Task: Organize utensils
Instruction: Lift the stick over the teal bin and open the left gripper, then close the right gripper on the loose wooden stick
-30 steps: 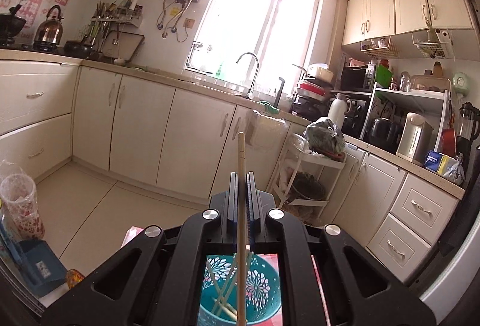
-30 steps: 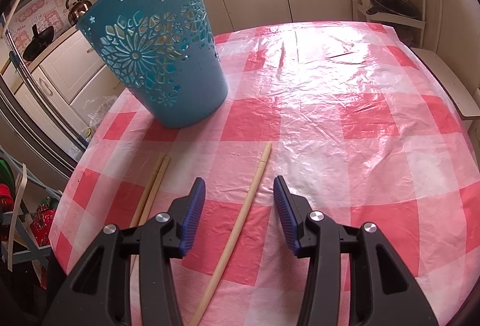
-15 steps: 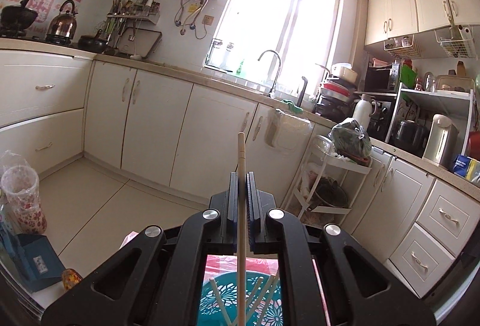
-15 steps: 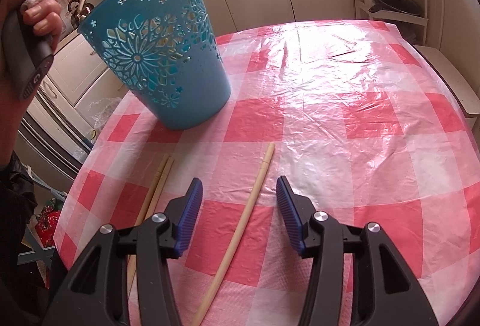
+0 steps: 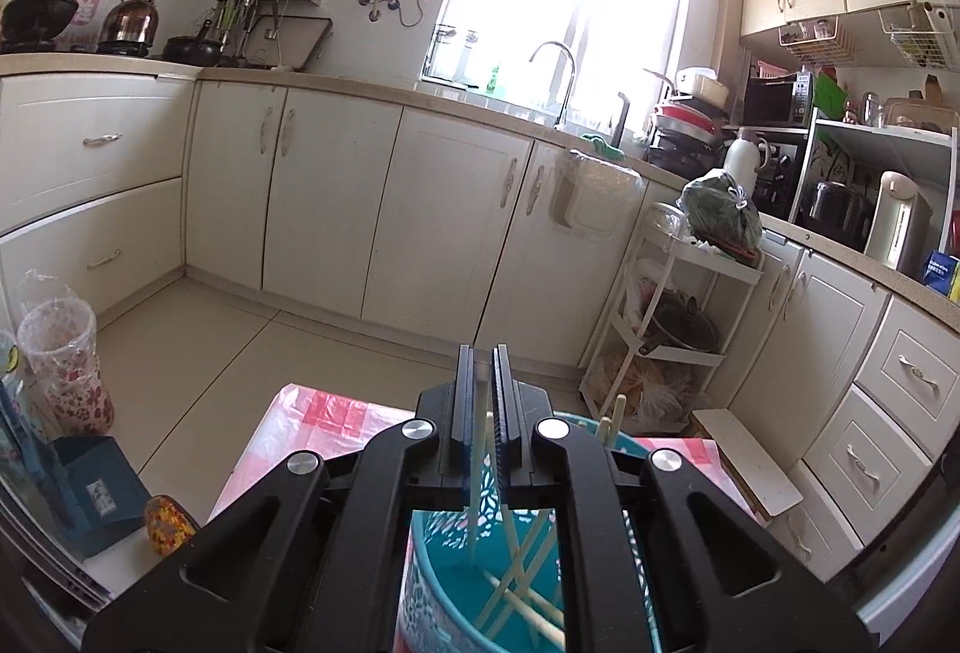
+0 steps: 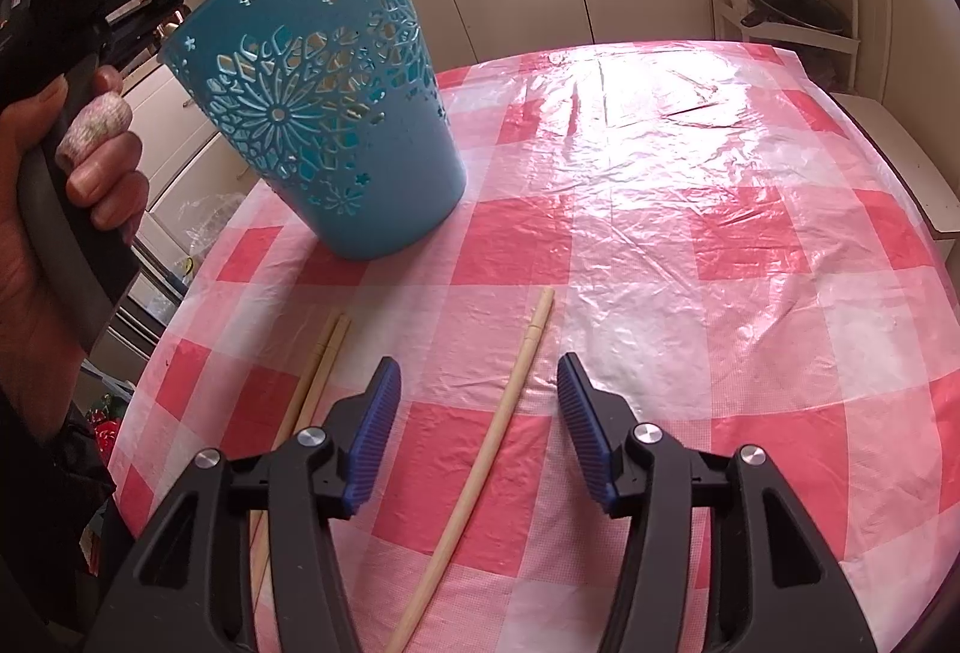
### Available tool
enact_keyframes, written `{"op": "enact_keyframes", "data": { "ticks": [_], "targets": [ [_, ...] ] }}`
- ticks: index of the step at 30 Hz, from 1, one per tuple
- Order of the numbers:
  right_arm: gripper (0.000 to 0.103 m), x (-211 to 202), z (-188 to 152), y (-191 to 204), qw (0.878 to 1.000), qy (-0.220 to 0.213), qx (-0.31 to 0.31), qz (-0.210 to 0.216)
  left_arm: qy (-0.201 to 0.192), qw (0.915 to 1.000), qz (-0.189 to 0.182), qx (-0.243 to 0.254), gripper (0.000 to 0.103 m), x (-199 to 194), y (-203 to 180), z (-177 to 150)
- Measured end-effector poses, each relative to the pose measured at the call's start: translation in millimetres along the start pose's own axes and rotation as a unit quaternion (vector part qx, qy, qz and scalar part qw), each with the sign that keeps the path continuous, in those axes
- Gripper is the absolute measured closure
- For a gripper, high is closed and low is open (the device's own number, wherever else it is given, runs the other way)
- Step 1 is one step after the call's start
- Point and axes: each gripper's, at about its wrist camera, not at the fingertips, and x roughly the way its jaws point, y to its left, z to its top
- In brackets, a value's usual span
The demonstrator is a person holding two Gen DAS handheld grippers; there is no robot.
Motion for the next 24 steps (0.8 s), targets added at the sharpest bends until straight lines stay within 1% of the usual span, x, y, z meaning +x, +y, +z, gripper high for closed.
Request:
{"op": "enact_keyframes", "data": {
  "ticks": [1,2,3,4,5,6,7,9,10,12,13,17,19,21,24],
  "targets": [
    [0.050,0.0,0.0,0.0,1.000,0.000,0.000,0.000,0.004,1.0000,0.000,0.004,0.093,-4.4,0.5,-1.8],
    [0.050,0.0,0.0,0.0,1.000,0.000,0.000,0.000,0.006,0.9999,0.002,0.008,0.086,-10.1,2.1,-3.8],
    [0.050,-0.1,0.0,0.1,1.000,0.000,0.000,0.000,0.006,0.9999,0.006,0.010,0.075,-16.6,4.4,-6.5],
    [0.050,-0.1,0.1,0.1,1.000,0.000,0.001,0.001,0.004,0.9999,0.013,0.008,0.069,-24.2,8.4,-9.3],
    [0.050,-0.2,0.2,-0.1,1.000,0.000,0.002,0.003,0.003,0.9998,0.020,0.003,0.060,-32.1,13.8,-12.3],
    [0.050,-0.6,0.5,-1.0,1.000,0.001,0.003,0.006,0.004,0.9996,0.027,-0.005,0.055,-40.4,20.4,-15.7],
    [0.050,-0.9,0.7,-1.8,1.000,0.001,0.005,0.008,0.005,0.9994,0.030,-0.013,0.054,-48.1,27.5,-19.4],
    [0.050,-2.1,0.5,-2.7,1.000,0.004,0.005,0.008,0.008,0.9989,0.040,-0.025,0.048,-63.4,40.4,-28.3],
    [0.050,-2.8,0.2,-2.5,1.000,0.006,0.001,0.006,0.009,0.9985,0.046,-0.028,0.046,-70.5,46.1,-34.0],
    [0.050,-4.1,-1.1,-0.7,1.000,0.008,-0.007,0.000,0.015,0.9975,0.059,-0.035,0.039,-81.9,57.5,-46.6],
    [0.050,-4.5,-1.8,-0.2,1.000,0.009,-0.009,-0.002,0.021,0.9969,0.065,-0.039,0.037,-84.8,62.7,-53.9],
    [0.050,-2.8,-2.4,5.0,1.000,0.008,-0.018,-0.017,0.053,0.9940,0.087,-0.041,0.035,-83.9,78.0,-80.7],
    [0.050,-1.3,-3.4,9.8,0.999,0.007,-0.026,-0.030,0.058,0.9925,0.100,-0.040,0.034,-83.3,80.9,-89.2],
    [0.050,-1.0,-4.6,12.4,0.999,0.004,-0.031,-0.043,0.059,0.9917,0.108,-0.036,0.026,-84.4,81.7,-95.4],
    [0.051,0.0,-5.4,14.8,0.998,0.002,-0.036,-0.056,0.063,0.9903,0.122,-0.020,0.017,-83.6,78.9,-103.8]
  ]
}}
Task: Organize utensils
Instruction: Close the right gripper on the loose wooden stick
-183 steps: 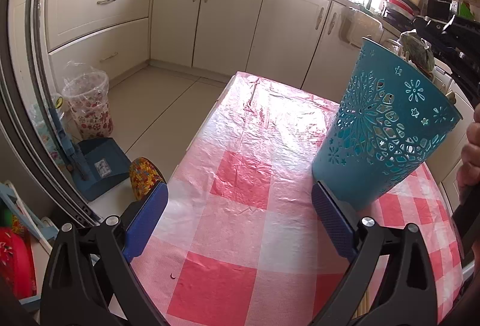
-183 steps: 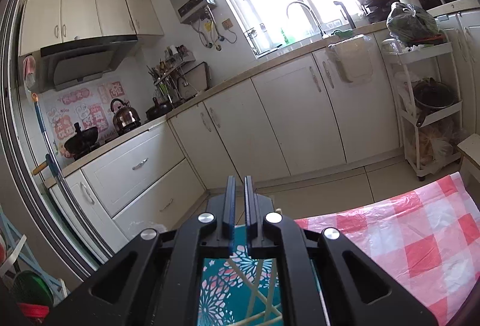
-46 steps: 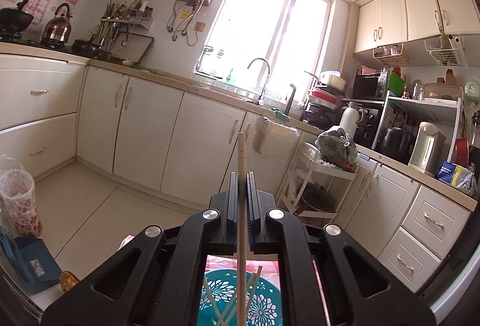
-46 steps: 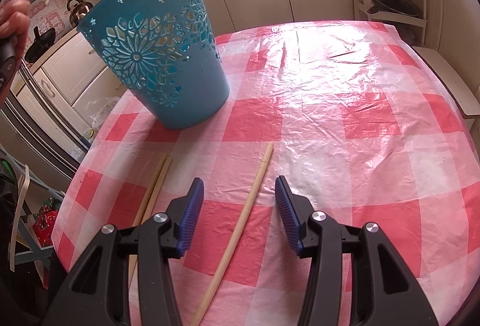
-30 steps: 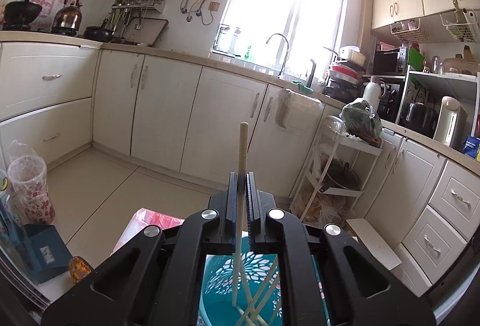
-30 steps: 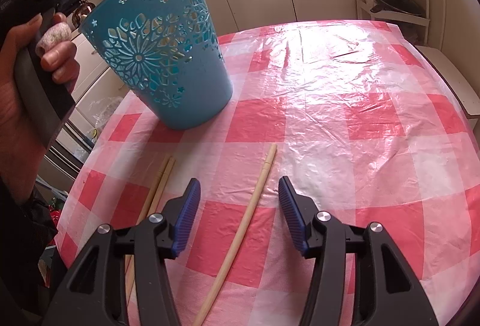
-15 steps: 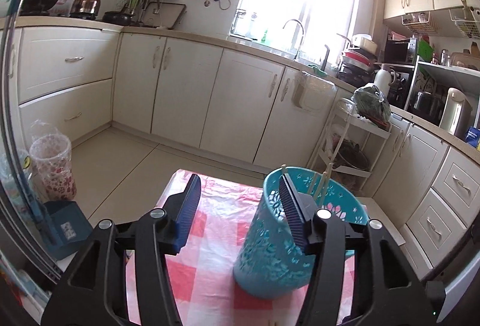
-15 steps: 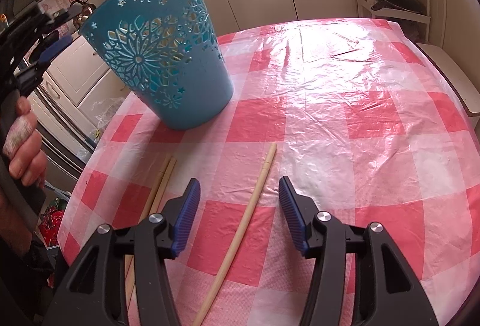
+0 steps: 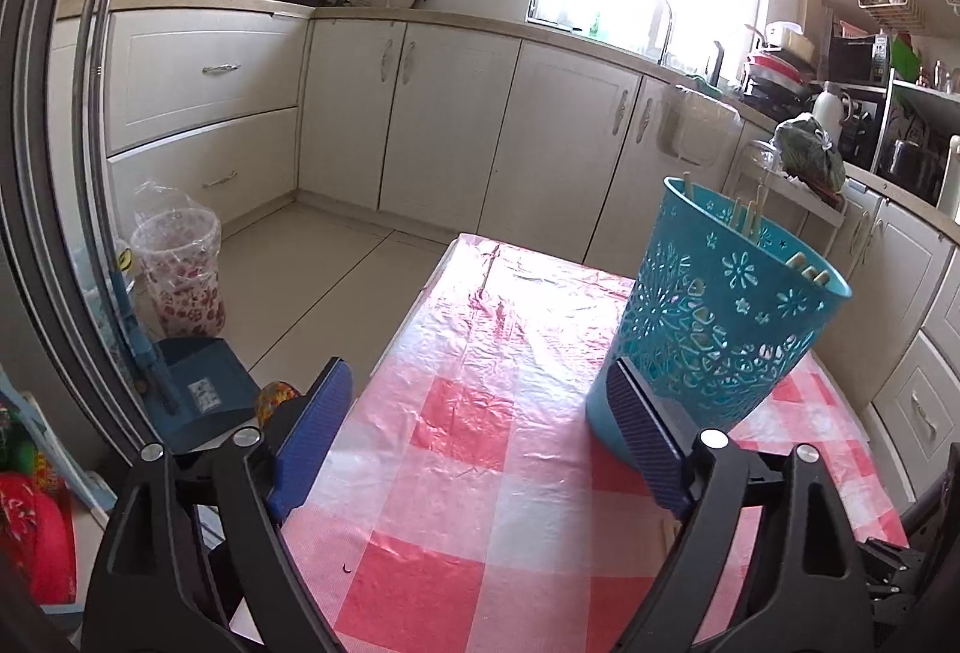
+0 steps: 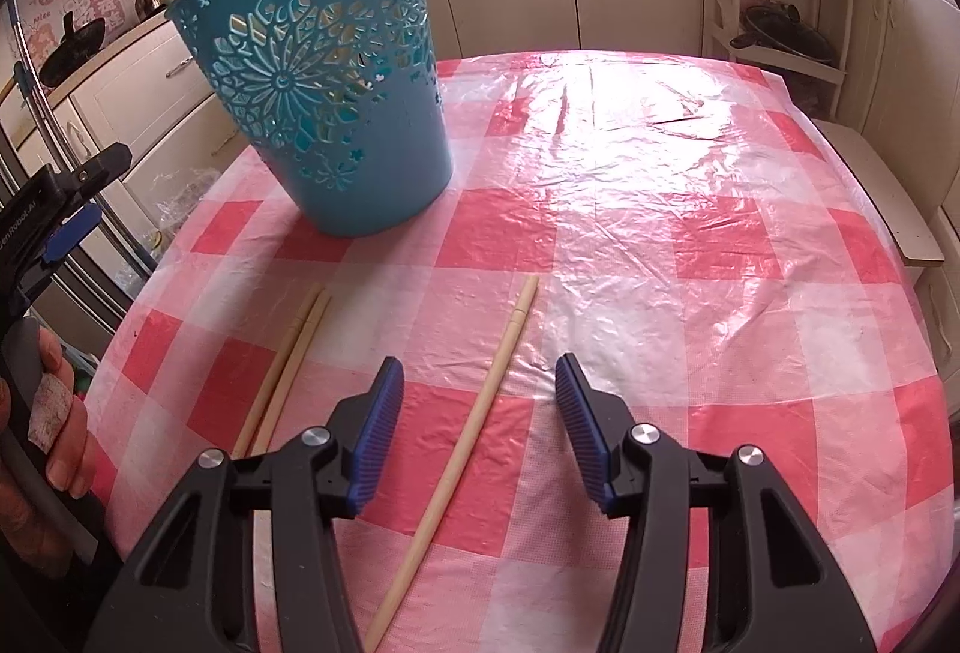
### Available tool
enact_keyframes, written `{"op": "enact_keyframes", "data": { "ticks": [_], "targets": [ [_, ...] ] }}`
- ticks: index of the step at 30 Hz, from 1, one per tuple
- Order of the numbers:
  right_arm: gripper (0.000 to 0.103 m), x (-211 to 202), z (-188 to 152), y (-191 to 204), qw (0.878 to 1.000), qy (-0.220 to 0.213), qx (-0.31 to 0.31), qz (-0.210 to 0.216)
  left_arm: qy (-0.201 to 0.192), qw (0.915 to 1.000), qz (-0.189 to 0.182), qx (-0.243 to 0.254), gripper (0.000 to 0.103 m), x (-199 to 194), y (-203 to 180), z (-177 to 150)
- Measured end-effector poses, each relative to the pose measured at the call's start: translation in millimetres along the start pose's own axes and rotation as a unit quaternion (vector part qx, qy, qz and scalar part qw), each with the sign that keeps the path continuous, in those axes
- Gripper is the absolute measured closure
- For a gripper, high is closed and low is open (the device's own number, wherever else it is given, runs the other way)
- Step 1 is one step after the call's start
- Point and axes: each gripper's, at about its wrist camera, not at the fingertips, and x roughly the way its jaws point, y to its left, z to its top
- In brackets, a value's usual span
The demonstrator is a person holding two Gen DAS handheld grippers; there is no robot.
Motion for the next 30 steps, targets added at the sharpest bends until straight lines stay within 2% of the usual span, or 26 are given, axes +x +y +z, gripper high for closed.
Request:
{"op": "enact_keyframes", "data": {
  "ticks": [4,9,10,12,14,15,20,27,30],
  "targets": [
    [0.053,0.9,-1.1,5.1,1.000,0.000,-0.011,-0.019,0.028,0.9995,0.006,0.011,0.012,9.2,-2.8,-7.9],
    [0.059,1.4,-1.0,4.4,0.999,0.001,-0.015,-0.038,0.034,0.9990,0.010,0.027,0.008,12.5,-8.6,-8.4],
    [0.062,1.4,-1.3,4.2,0.999,0.000,-0.015,-0.041,0.036,0.9988,0.010,0.032,0.008,13.2,-11.2,-8.8],
    [0.074,1.4,-1.5,5.1,0.999,0.001,-0.022,-0.041,0.044,0.9981,0.013,0.042,0.008,16.5,-15.5,-9.8],
    [0.089,1.9,-2.3,9.6,0.998,0.003,-0.042,-0.044,0.053,0.9972,0.019,0.048,0.008,20.7,-18.7,-10.6],
    [0.093,1.9,-2.6,11.9,0.998,0.005,-0.052,-0.042,0.057,0.9970,0.022,0.049,0.008,22.4,-19.4,-10.3],
    [0.096,1.2,-1.1,6.0,0.999,0.011,-0.040,-0.023,0.061,0.9971,0.028,0.035,0.008,24.2,-13.5,-10.9],
    [0.096,1.9,-1.4,11.0,0.998,0.016,-0.059,-0.031,0.063,0.9968,0.032,0.037,0.008,24.5,-13.5,-11.6],
    [0.097,0.6,-1.0,7.1,0.999,0.021,-0.042,-0.016,0.065,0.9967,0.032,0.038,0.008,25.2,-13.9,-12.0]
  ]
}}
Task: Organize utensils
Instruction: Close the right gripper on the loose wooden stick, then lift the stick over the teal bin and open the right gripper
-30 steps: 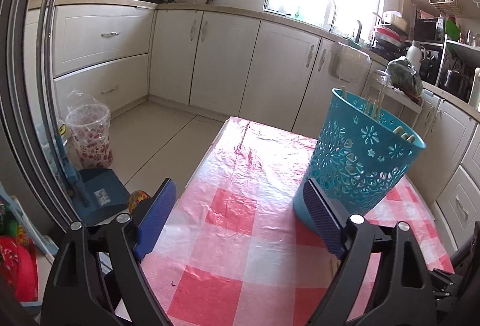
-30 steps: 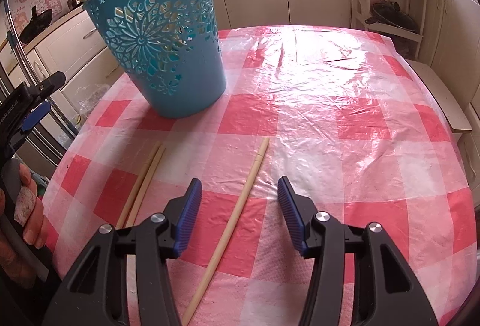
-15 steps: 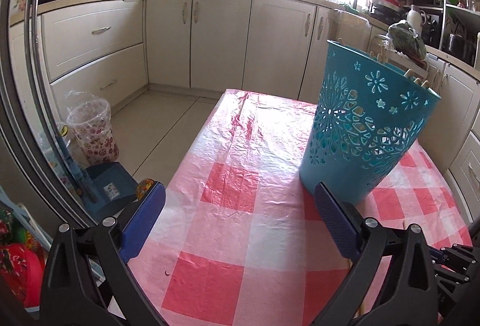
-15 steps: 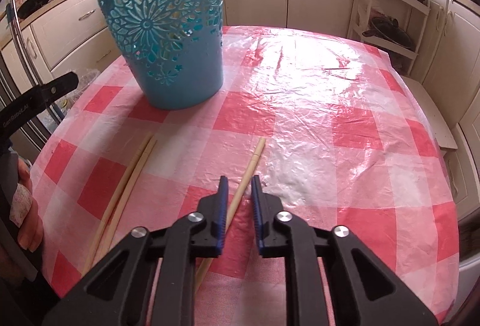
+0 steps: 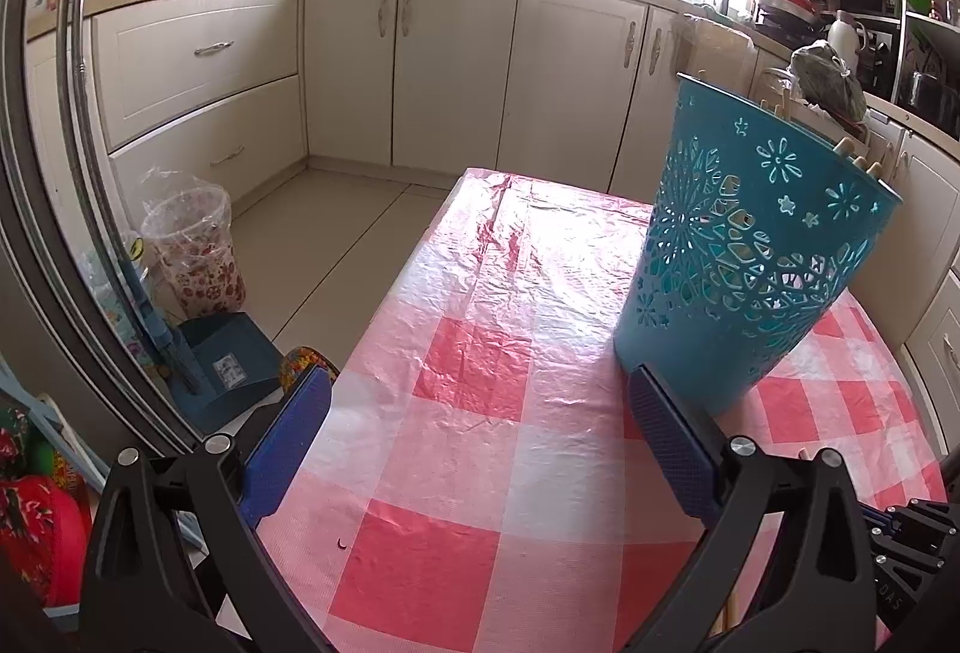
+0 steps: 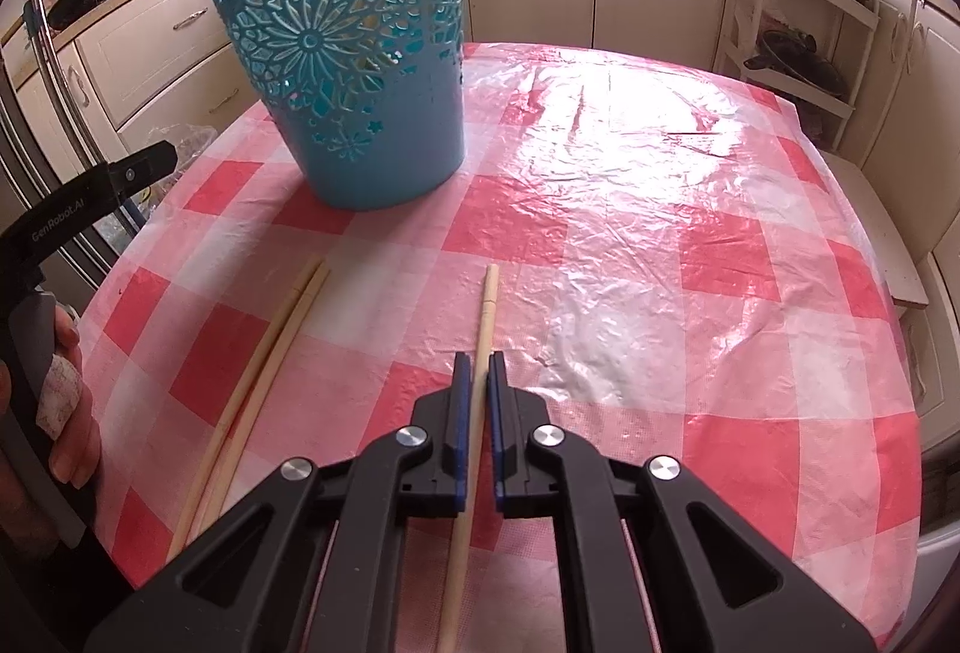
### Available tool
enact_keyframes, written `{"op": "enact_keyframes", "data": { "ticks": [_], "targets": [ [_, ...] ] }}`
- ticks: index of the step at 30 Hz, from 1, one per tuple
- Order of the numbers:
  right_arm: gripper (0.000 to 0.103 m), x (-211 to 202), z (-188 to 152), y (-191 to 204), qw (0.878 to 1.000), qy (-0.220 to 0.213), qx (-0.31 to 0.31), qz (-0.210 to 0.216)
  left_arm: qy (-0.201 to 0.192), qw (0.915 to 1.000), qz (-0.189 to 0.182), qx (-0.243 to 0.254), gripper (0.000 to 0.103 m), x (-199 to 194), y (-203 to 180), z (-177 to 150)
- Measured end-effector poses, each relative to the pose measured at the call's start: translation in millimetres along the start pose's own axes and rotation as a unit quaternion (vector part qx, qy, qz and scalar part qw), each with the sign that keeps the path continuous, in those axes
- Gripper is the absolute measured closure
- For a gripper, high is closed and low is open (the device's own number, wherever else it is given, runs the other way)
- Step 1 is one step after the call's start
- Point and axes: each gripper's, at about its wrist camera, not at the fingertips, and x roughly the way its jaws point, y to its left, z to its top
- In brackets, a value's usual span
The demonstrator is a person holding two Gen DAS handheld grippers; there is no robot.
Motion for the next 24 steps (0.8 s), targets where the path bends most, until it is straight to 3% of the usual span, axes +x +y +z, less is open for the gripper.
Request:
{"op": "enact_keyframes", "data": {
  "ticks": [8,12,24],
  "targets": [
    [0.097,-0.8,-1.3,0.7,1.000,0.001,-0.003,0.004,0.004,1.0000,0.000,0.002,0.008,1.7,-0.8,0.7],
    [0.097,-3.6,-1.3,-10.5,0.999,-0.004,0.037,0.031,0.007,1.0000,-0.002,-0.001,0.008,2.5,0.4,0.9],
    [0.097,-64.9,32.6,-27.9,0.975,-0.125,0.113,0.145,0.014,0.9999,-0.003,-0.001,0.008,5.8,1.0,1.0]
  ]
}}
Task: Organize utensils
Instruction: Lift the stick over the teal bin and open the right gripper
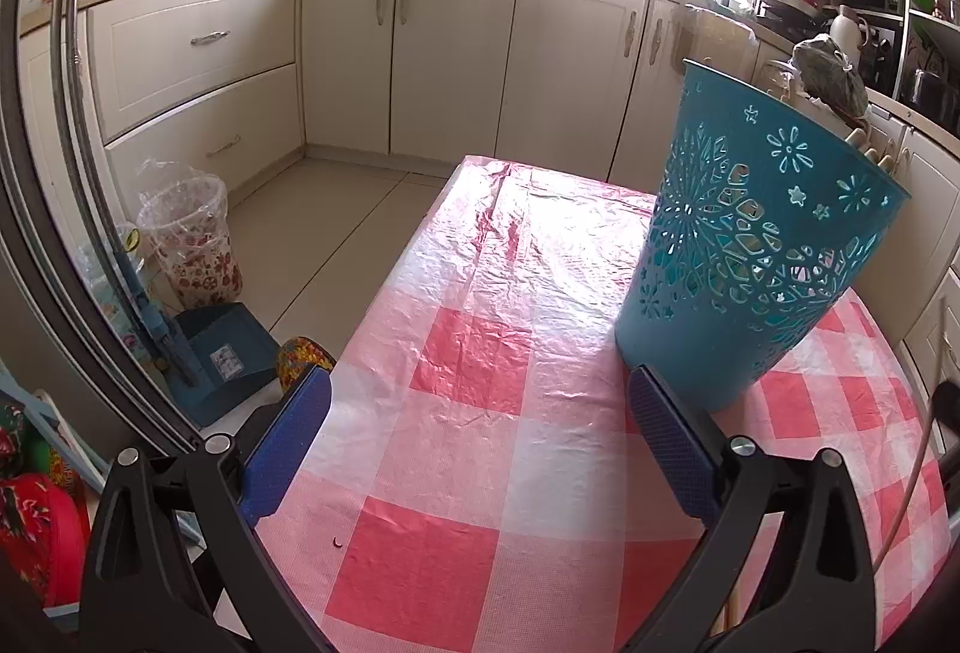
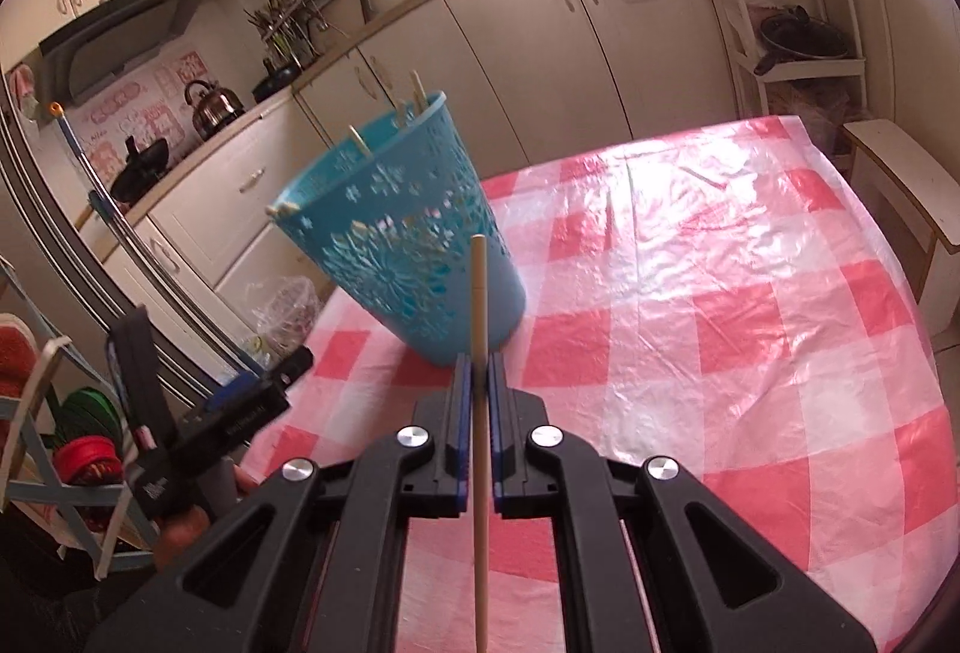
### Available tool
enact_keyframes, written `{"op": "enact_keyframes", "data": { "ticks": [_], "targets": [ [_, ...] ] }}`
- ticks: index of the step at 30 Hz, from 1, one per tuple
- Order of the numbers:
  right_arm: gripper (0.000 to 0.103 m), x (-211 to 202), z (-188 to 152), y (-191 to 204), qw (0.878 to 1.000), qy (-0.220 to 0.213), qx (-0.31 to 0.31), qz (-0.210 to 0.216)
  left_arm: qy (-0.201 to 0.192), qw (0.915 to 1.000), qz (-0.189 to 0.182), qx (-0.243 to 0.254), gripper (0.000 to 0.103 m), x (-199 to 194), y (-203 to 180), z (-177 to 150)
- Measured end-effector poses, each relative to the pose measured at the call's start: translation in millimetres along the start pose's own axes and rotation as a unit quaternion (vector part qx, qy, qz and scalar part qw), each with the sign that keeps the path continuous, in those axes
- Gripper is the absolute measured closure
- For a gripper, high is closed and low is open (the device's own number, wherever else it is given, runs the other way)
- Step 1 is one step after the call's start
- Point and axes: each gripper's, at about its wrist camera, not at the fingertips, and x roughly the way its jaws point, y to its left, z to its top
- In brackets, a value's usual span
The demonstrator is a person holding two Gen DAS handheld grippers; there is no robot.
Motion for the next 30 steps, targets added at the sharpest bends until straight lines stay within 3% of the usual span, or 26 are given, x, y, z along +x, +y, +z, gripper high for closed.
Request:
{"op": "enact_keyframes", "data": {
  "ticks": [6,21,27,30],
  "targets": [
    [0.097,-16.9,39.9,30.0,0.997,-0.059,-0.036,0.027,0.003,1.0000,0.000,-0.001,0.008,0.7,0.3,0.4],
    [0.098,-41.8,81.1,64.2,0.991,-0.100,-0.071,0.054,0.005,0.9999,-0.004,-0.008,0.008,2.3,3.0,0.2],
    [0.098,-68.5,122.1,88.4,0.982,-0.152,-0.092,0.069,0.004,0.9999,-0.006,-0.011,0.008,3.5,3.6,-1.0],
    [0.098,-66.8,137.4,99.9,0.978,-0.170,-0.113,0.054,0.004,0.9999,-0.007,-0.012,0.008,3.5,4.0,-1.3]
  ]
}}
